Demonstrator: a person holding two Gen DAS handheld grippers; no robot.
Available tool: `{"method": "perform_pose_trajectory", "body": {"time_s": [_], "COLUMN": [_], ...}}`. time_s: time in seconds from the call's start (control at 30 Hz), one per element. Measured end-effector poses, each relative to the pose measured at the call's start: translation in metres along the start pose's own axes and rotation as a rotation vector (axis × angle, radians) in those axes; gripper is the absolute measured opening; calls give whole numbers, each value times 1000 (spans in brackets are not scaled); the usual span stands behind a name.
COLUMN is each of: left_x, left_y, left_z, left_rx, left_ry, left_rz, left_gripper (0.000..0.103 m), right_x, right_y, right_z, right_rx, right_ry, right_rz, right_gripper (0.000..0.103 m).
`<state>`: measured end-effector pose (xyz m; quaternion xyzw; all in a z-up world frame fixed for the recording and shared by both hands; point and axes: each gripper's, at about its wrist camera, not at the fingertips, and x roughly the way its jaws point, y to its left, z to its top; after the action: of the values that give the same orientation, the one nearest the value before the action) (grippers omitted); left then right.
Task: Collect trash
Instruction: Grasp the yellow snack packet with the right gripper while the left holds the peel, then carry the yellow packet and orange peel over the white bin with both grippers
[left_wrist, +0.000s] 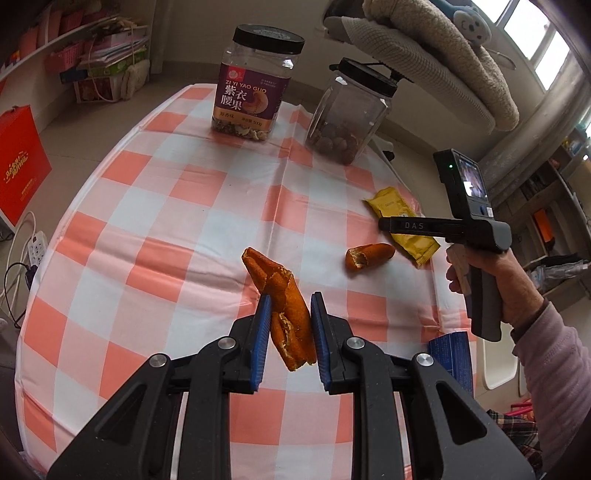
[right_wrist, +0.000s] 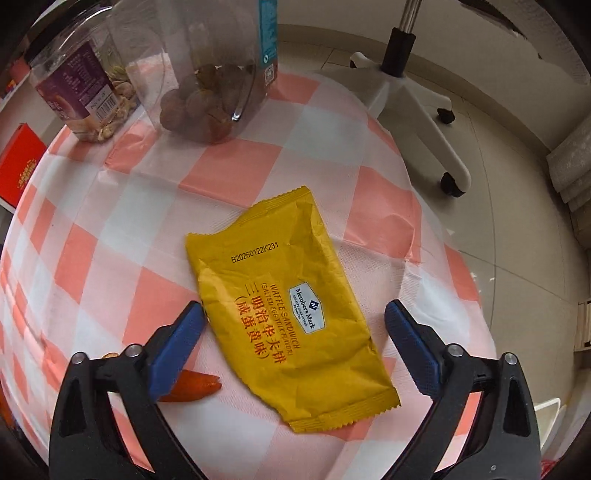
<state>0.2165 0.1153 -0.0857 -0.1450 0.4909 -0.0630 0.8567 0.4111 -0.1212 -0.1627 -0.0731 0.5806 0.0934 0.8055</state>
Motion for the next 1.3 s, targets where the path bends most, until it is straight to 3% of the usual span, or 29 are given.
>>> {"method": "perform_pose_trajectory", "body": {"time_s": [0.13, 0.17, 0.23, 0.3, 0.63, 0.93, 1.3], "left_x": [3, 3, 1, -4, -28, -49, -57], "left_y": [8, 9, 12, 11, 15, 5, -18], "left_z": [1, 1, 1, 1, -2, -5, -15], "left_rx": [-16, -22, -29, -21, -26, -3, 42], "left_ry": [5, 6, 2, -15, -72, -125, -162], "left_rz": [2, 4, 7, 16, 16, 1, -2], "left_gripper": [23, 23, 23, 23, 23, 23, 23], "right_x": [-8, -11, -20, -32, -93, -147, -191], "right_y": [-8, -10, -13, -13, 18, 36, 24], "right_z": [-4, -5, -6, -7, -32, -81, -137], "right_rx": [50, 63, 93, 115, 58, 39, 76], "right_ry": [-39, -43, -60, -74, -175, -274, -355], "right_rz": [42, 52, 85, 99, 83, 110, 132], "right_gripper": [49, 45, 26, 15, 13, 13, 13]}}
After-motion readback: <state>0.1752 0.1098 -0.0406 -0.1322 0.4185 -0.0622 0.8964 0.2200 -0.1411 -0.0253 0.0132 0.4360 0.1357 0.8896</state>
